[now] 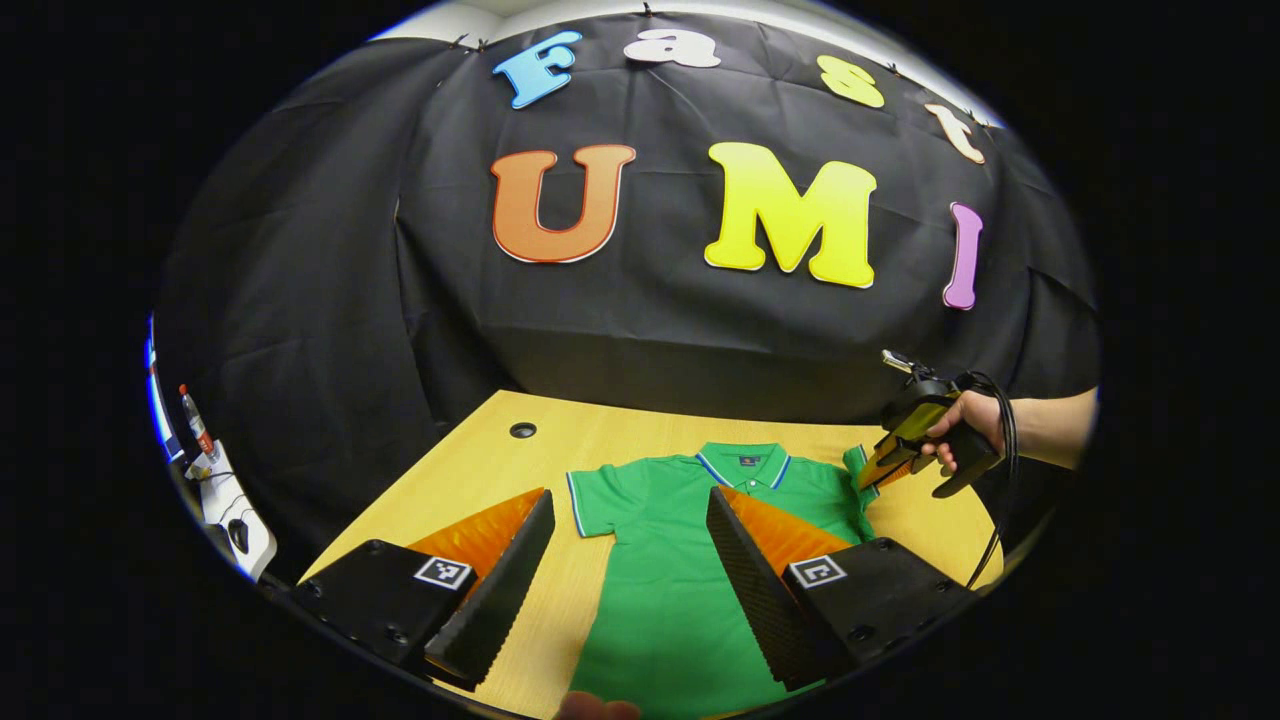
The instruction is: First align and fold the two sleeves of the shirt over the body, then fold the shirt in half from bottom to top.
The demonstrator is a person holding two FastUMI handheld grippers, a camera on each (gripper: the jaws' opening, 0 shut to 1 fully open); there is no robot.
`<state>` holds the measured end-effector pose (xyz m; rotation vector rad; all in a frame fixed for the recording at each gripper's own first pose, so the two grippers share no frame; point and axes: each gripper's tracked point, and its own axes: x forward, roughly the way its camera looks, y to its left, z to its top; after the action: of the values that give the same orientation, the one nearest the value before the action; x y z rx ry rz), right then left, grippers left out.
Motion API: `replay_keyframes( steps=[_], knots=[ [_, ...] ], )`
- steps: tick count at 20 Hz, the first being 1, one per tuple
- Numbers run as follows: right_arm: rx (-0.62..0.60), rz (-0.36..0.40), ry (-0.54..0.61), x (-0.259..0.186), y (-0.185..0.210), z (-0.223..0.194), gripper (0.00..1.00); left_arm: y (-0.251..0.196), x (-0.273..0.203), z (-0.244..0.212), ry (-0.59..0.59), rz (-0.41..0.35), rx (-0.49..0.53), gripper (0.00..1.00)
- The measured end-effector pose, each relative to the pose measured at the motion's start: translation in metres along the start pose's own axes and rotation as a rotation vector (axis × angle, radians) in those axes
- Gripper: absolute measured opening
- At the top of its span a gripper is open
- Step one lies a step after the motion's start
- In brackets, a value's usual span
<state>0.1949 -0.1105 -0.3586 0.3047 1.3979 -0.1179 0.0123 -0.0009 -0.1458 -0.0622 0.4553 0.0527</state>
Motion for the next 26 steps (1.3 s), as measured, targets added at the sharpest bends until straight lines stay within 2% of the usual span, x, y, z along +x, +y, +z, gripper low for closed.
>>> replay_keyframes(
  steps=[10,11,12,15,17,18,19,20,22,23,26],
  knots=[
    [0.010,0.038,0.069,0.037,0.069,-0.023,0.03,0.048,-0.021,-0.007,0.014,0.092,-0.020,0.99],
    [0.008,0.043,0.070,0.038,0.072,-0.024,0.00,0.050,-0.022,-0.006,0.014,0.096,-0.019,0.99],
    [0.007,0.051,0.067,0.038,0.077,-0.024,0.10,0.053,-0.024,-0.007,0.014,0.101,-0.020,0.99],
    [0.020,0.083,0.051,0.035,0.086,-0.027,0.23,0.053,-0.024,-0.008,0.020,0.099,-0.030,0.99],
    [0.030,0.086,0.057,0.029,0.085,-0.033,0.40,0.055,-0.025,-0.008,0.022,0.093,-0.033,0.99],
    [0.034,0.084,0.057,0.025,0.084,-0.037,0.60,0.055,-0.024,-0.007,0.021,0.084,-0.036,0.99],
    [0.031,0.081,0.047,0.019,0.082,-0.040,0.53,0.053,-0.023,-0.007,0.023,0.068,-0.039,0.99],
    [0.005,0.056,0.025,0.011,0.075,-0.044,0.69,0.051,-0.021,-0.007,0.024,0.048,-0.044,0.99],
    [-0.134,-0.020,-0.072,-0.011,0.057,-0.050,0.82,0.046,-0.014,-0.009,0.040,-0.013,-0.065,0.99],
    [-0.207,-0.050,-0.120,-0.028,0.049,-0.055,0.94,0.045,-0.009,-0.011,0.053,-0.035,-0.078,0.99],
    [-0.298,-0.060,-0.279,-0.084,0.041,-0.075,0.94,0.046,0.010,-0.017,0.096,-0.091,-0.108,0.99]
  ],
)
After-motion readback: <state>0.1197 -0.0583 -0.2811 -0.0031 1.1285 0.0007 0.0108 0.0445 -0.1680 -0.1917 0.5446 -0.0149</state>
